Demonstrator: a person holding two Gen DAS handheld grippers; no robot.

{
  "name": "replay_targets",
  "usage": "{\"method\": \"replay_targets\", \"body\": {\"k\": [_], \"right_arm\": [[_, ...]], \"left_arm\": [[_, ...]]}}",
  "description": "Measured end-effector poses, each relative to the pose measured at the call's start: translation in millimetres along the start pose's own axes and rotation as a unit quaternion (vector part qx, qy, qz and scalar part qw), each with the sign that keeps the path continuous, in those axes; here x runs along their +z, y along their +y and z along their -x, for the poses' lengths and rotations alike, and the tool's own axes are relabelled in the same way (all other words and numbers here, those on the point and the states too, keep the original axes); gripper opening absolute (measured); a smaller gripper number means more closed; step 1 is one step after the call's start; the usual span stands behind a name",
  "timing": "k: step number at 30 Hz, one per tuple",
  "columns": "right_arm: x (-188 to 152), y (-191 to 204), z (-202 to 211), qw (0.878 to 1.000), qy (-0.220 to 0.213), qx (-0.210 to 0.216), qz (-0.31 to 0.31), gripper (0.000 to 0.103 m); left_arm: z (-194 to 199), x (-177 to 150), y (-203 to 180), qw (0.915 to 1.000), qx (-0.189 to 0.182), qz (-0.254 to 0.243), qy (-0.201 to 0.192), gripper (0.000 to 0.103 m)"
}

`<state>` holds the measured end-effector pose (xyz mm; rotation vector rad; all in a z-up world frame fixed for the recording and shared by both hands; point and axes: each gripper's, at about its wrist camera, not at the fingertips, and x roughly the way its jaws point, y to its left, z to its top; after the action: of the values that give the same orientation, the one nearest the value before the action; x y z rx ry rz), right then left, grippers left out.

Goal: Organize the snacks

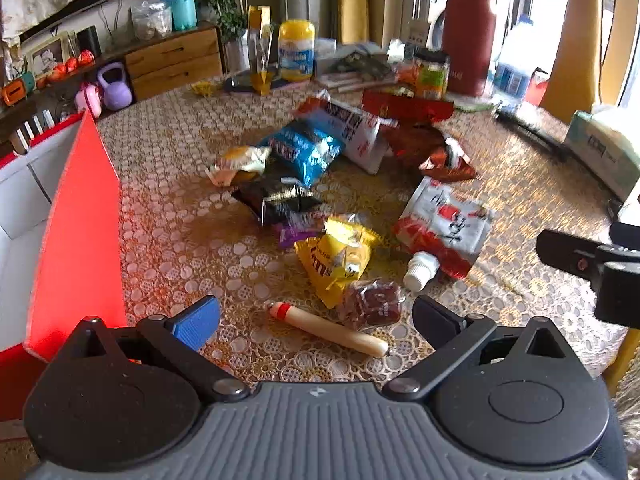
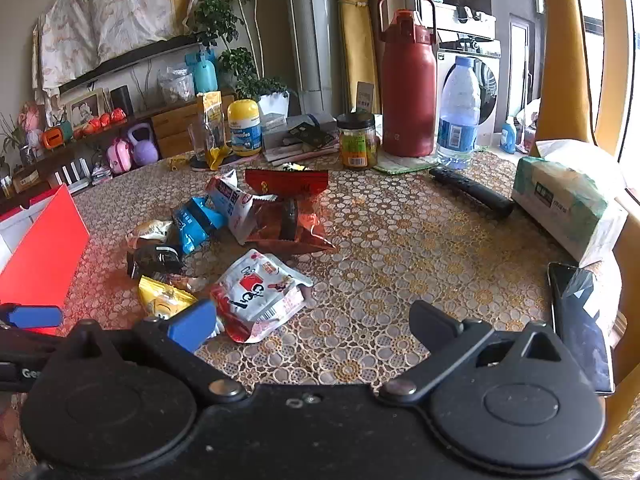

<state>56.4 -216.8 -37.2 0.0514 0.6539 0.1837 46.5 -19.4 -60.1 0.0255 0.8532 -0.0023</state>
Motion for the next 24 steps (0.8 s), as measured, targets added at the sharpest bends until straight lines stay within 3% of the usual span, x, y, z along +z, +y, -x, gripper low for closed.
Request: {"method": "replay_targets", "body": {"k": [16,24], "right_arm": [[-3,-7,-25,1.0,0.018,0.006,-0.007,0.103],[3,-2,-37,1.0,0.017,0.018,0.001,0.103]], "left_arm": [[-28,-4,-17,0.9994,-0.018,-0.022,-0.019,0.102],[-35,-8,-19,0.9991,-0.038,-0.013,-0.011,0.058]]}}
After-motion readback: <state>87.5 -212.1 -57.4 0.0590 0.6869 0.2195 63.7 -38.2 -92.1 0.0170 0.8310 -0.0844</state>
